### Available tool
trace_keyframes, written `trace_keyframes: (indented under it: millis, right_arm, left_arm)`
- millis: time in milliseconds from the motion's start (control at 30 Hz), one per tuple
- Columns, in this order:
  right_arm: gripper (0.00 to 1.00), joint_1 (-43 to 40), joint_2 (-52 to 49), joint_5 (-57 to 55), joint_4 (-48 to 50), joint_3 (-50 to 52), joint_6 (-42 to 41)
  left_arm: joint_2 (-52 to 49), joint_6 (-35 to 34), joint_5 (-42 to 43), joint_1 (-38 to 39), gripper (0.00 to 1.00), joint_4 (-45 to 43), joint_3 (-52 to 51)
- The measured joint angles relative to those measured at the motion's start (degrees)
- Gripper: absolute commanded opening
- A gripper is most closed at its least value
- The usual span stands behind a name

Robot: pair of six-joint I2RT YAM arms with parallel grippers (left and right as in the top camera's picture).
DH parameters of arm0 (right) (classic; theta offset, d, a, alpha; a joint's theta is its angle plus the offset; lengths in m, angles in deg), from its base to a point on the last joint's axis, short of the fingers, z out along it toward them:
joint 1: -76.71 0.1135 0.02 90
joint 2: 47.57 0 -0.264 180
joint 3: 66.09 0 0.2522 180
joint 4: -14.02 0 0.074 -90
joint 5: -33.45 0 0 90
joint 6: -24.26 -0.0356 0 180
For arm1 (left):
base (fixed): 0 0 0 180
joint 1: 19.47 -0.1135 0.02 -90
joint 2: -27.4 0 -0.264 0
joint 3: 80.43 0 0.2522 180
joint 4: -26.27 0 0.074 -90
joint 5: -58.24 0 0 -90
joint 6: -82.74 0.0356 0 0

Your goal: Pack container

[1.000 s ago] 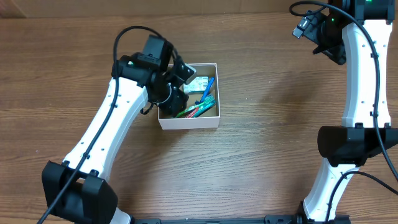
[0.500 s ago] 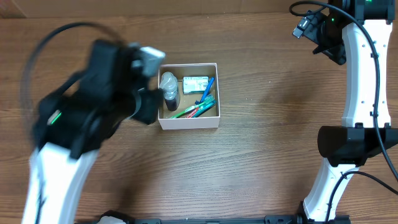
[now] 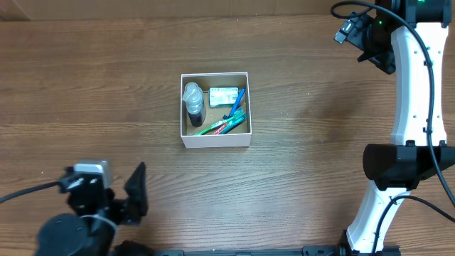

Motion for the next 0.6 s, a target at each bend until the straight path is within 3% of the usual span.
trace_keyframes:
  millis: [300, 433, 600]
  right_arm:
    - [1.0, 0.0, 0.0, 0.0, 0.0, 0.0, 0.0]
    - [1.0, 0.0, 0.0, 0.0, 0.0, 0.0, 0.0]
    - [1.0, 0.0, 0.0, 0.0, 0.0, 0.0, 0.0]
  left_arm:
    - [-1.0, -7.6, 12.6, 0.0, 1.0, -20.8, -22.2]
    - [-5.3, -13.3, 15.2, 0.0, 1.0, -20.0, -25.6]
    - [-9.5, -15.0, 13.5, 0.0, 1.0, -20.1, -25.8]
